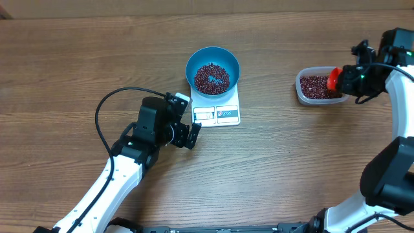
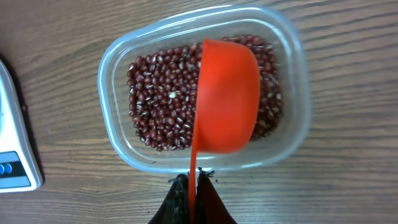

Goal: Scoop item into bowl and weigh 150g on scale
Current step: 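Dip the red scoop into the bean tub with the right gripper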

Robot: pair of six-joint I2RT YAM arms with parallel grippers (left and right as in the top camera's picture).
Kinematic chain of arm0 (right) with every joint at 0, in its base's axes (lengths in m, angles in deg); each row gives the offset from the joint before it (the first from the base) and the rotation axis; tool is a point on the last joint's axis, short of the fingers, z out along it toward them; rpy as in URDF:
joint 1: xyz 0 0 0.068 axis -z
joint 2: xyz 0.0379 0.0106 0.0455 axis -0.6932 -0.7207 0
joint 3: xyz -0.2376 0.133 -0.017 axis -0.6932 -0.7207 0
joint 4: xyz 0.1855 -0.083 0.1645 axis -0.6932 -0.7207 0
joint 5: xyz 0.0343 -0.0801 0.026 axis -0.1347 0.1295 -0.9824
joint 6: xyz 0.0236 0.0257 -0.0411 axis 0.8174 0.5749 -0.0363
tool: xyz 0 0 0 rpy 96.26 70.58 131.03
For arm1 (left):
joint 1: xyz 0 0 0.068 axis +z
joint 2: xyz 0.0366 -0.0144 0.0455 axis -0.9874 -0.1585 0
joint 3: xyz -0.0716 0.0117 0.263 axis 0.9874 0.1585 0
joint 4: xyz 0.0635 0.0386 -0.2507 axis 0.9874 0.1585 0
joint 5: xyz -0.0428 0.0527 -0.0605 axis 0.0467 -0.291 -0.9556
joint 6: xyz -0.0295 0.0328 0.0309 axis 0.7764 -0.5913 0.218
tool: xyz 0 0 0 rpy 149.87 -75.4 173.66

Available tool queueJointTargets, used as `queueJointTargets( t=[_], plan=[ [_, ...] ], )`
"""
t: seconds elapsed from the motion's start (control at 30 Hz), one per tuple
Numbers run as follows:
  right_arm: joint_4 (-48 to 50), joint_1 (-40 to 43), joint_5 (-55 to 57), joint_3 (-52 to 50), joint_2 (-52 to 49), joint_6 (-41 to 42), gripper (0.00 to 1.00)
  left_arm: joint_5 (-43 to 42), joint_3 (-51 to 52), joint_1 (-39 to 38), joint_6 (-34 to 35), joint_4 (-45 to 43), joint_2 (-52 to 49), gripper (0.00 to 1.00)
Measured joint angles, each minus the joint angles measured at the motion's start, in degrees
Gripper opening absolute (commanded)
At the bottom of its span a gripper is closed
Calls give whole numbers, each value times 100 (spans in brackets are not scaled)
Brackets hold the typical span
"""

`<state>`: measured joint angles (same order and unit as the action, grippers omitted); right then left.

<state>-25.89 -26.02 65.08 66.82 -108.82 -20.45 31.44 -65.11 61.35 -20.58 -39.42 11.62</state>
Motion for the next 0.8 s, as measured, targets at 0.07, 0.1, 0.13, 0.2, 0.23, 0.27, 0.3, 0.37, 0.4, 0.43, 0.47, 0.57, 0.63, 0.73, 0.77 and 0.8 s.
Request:
queueJointTargets(
  t=[0.07,0.1,0.13,0.2,0.23,0.27,0.3,0.37,0.4,0.43,0.47,0.57,0.63,0.73,0.77,0.8],
  plan=[
    [48,-39,-2,0,-162,-68,4,0,2,0,0,0,0,100],
    [90,-46,4,0,-293,-101,4,2,0,0,0,0,0,100],
    [122,-46,7,0,-378,-109,4,0,0,0,-2,0,0,100],
    [190,-55,20,0,-608,-142,4,0,0,0,0,2,0,100],
    [216,-61,17,0,-695,-157,4,0,2,0,0,0,0,99],
    [243,-68,17,-2,-765,-166,4,0,0,0,0,2,0,100],
    [243,-76,13,-2,-800,-179,4,0,0,0,0,2,0,100],
    [243,-105,17,-2,-809,-188,4,0,0,0,0,2,0,100],
    [240,-133,17,-2,-820,-188,4,2,2,0,0,0,0,100],
    [234,-151,17,-2,-826,-186,4,0,2,0,0,2,0,100],
    [221,-188,22,-2,-839,-188,4,2,0,0,0,0,0,99],
    [197,-352,0,-2,-881,-186,4,0,2,0,-2,0,0,100],
    [181,-433,-57,-2,-896,-181,4,0,2,0,0,0,0,100],
    [114,-435,-267,-2,-938,-184,4,0,2,0,0,2,0,100],
    [94,-428,-356,-2,-951,-184,4,0,2,0,0,0,0,100],
    [72,-411,-442,-2,-966,-186,4,0,2,0,0,0,0,100]
  ],
)
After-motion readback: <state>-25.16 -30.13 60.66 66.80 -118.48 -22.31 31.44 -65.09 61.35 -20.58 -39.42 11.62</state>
